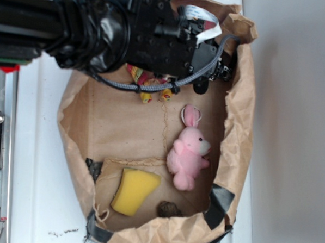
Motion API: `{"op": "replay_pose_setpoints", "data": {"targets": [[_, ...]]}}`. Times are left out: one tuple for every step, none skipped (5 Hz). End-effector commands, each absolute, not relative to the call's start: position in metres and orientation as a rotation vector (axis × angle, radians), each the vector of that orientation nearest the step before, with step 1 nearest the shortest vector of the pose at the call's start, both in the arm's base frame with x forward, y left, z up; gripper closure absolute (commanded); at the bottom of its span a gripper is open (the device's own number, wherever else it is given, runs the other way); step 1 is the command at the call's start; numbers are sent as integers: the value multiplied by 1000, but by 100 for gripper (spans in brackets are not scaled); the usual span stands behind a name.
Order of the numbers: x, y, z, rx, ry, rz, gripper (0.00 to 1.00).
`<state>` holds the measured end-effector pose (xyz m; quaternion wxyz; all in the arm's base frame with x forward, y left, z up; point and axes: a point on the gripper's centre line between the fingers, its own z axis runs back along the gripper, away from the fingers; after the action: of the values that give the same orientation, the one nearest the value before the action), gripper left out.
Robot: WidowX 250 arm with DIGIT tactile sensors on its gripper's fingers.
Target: Grab the multicolored rope.
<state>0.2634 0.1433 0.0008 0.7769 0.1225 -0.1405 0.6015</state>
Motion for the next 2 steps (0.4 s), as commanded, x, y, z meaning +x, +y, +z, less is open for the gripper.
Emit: {"op": "replay_pose_setpoints", "data": {"targets": [[238, 156, -14, 287, -259, 1377, 100], [239, 152, -17, 317, -280, 1343, 100]]}}
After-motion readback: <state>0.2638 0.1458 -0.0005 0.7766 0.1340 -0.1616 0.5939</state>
